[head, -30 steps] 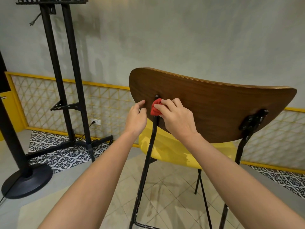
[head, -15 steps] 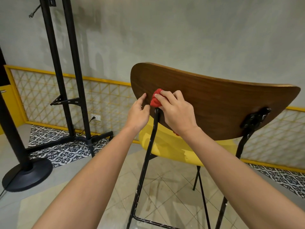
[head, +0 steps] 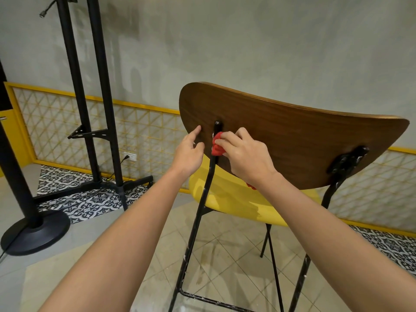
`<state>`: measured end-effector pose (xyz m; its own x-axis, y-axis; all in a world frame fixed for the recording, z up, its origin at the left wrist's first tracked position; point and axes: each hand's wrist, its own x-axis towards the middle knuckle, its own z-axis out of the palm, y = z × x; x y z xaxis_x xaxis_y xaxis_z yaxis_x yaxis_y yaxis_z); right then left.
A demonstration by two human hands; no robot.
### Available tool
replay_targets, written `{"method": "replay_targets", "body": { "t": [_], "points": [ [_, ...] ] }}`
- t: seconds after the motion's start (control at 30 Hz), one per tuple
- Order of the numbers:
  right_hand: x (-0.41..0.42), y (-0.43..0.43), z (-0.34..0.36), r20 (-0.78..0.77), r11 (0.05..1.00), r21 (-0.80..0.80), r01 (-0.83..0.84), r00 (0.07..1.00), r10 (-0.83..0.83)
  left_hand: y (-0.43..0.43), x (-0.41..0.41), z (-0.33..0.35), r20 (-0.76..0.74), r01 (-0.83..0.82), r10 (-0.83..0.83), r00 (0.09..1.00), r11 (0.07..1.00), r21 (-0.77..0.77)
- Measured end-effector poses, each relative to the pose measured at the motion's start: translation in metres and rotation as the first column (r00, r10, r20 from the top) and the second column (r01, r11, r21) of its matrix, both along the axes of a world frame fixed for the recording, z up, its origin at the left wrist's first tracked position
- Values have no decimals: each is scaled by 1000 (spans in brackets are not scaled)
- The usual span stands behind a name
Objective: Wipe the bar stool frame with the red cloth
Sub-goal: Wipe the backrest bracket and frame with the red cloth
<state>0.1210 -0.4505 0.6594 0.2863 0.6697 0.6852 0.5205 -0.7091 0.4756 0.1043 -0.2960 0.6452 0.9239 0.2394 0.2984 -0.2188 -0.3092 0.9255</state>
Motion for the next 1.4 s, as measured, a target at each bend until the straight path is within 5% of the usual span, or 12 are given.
{"method": "replay_targets", "body": {
  "t": [0.1,0.27,0.37,0.63,0.9,1.1,1.27,1.4],
  "points": [
    [2,-3,-9,-27,994,-108,31,999,-34,1,2,-1,2,-8,8,1000,1000,2],
    [-6,10,5,88,999,-11,-35,995,36,9,8,-5,6,12,-12,1000,1000,-21],
    [-9,24,21,102,998,15,56,993,-57,11,10,-7,14,26,-26,1000,999,-21],
    [-15,34,9,90,932,-278,232,972,-215,17,7,-12,32,12,-13,999,1000,15],
    [-11,30,27,65,925,-270,267,964,-259,25,12,-23,-1,-5,5,1000,999,43],
    [-12,27,22,-25,885,-434,167,980,-197,22,14,-26,5,4,-4,1000,998,65],
    [-13,17,37,60,942,-305,140,990,-128,19,16,-24,19,14,-15,1000,998,56],
    [-9,11,24,71,903,-399,158,987,-141,15,14,-24,11,36,-37,999,998,42]
  ]
}}
